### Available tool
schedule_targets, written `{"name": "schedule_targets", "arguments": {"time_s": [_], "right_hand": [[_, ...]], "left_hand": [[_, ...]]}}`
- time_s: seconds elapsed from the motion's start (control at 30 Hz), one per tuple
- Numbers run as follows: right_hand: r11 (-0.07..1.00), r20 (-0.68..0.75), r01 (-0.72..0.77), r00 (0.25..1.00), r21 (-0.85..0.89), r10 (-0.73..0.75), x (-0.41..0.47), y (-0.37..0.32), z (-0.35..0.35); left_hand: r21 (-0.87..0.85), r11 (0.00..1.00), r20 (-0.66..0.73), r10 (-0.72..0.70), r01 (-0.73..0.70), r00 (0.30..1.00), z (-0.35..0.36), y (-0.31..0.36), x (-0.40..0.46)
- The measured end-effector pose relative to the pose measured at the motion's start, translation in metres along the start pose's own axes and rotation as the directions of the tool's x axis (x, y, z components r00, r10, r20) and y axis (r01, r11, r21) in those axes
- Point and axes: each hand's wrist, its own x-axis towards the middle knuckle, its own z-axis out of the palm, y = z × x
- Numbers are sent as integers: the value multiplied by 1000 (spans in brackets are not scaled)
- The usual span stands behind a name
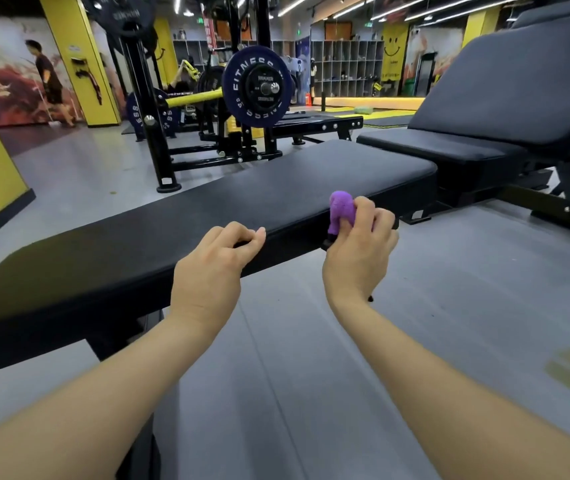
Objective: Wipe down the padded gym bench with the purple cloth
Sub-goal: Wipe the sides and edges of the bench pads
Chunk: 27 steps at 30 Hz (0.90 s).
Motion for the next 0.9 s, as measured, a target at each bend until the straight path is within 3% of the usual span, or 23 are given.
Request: {"name": "schedule_targets", "arguments": {"time_s": [0.07,0.17,0.23,0.3,0.43,0.5,0.63,0.73,0.8,0.9], "right_hand": [[998,2,49,999,42,-49,-22,-18,5],[959,96,279,954,60,-283,-58,-34,7],[950,103,311,944,40,-314,-50,-31,5],[969,94,247,965,-16,-244,-32,-21,-1],[999,-71,-37,997,-35,34,5,-2,-6],[999,-95,-45,994,15,47,-3,-10,-2],[971,53,238,969,28,-240,-52,-32,6],[942,118,337,935,12,-336,-41,-22,2],[965,104,262,960,-13,-259,-21,-10,-7],[999,-2,-32,999,27,32,9,-1,-11]], "left_hand": [[-1,1000,2,-4,4,1000,-1,0,1],[-3,1000,9,-6,7,1000,-4,0,1],[-1,1000,14,3,-3,1000,-4,1,2],[0,1000,13,12,-12,1000,-5,0,3],[18,999,16,26,-26,1000,-2,-2,3],[17,1000,9,16,-16,1000,-2,-1,3],[7,1000,13,14,-14,1000,-4,-1,2],[16,999,14,31,-31,999,-5,-1,3],[25,999,6,35,-36,999,-4,-2,3],[22,999,6,37,-37,999,-2,-2,3]]}}
